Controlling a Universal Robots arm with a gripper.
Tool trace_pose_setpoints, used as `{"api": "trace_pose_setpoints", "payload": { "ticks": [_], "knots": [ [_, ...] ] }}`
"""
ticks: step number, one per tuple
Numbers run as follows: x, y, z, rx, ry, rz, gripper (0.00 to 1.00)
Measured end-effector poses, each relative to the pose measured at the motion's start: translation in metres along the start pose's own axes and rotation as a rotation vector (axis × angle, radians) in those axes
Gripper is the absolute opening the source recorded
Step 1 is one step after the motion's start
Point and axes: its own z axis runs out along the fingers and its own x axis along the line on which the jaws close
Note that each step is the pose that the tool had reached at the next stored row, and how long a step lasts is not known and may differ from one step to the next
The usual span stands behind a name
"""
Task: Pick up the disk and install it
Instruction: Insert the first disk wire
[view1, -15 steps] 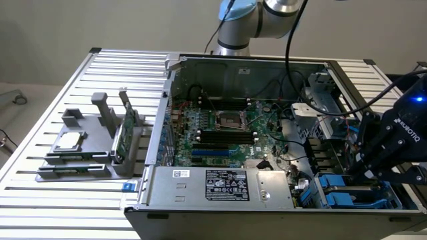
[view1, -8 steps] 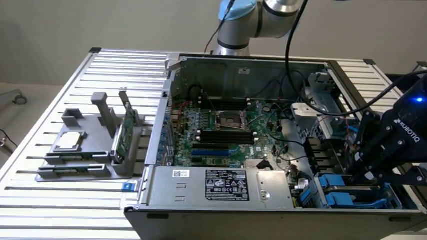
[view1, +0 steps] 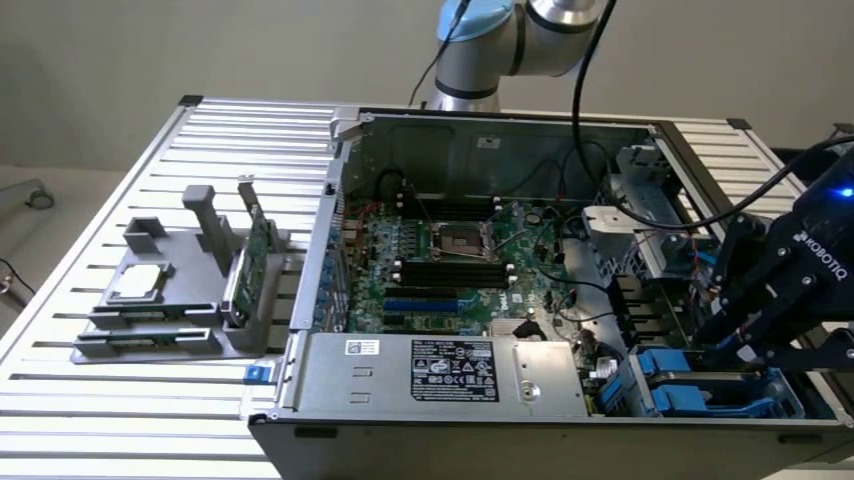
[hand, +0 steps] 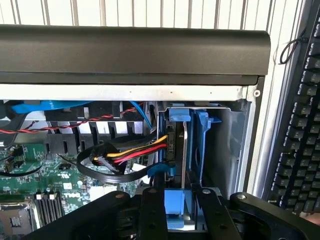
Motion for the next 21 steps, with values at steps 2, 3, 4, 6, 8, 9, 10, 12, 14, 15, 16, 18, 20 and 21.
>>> {"api": "trace_pose_setpoints", "payload": {
  "ticks": [2,3,4,6,8,9,10,12,14,15,16,18,20,21],
  "knots": [
    [0.0,-0.0001,-0.0035,0.0004,0.0,0.0,0.31],
    [0.0,0.0006,-0.0043,0.0005,0.0002,0.0,0.31],
    [0.0,0.0017,-0.0051,0.0005,0.0002,0.0,0.31],
    [0.0,0.0043,-0.0061,0.0005,0.0004,0.0,0.31],
    [0.0,0.0069,-0.007,0.0005,0.0005,0.0,0.29],
    [0.0,0.0083,-0.0073,0.0005,0.0008,0.0,0.29],
    [0.0,0.0096,-0.0076,0.0004,0.0011,0.0,0.22],
    [0.0,0.0116,-0.0079,0.0005,0.002,-0.001,0.16],
    [0.0,0.0124,-0.0082,0.0005,0.0029,-0.001,0.11],
    [0.0,0.0126,-0.0081,0.0005,0.0037,-0.001,0.11],
    [0.0,0.0127,-0.0078,0.0005,0.0052,-0.002,0.11],
    [0.0,0.013,-0.0069,0.0005,0.0075,-0.002,0.11],
    [0.0,0.0131,-0.0063,0.0004,0.0086,-0.003,0.11],
    [0.0,0.0126,-0.0061,0.0004,0.0087,-0.003,0.11]
  ]
}}
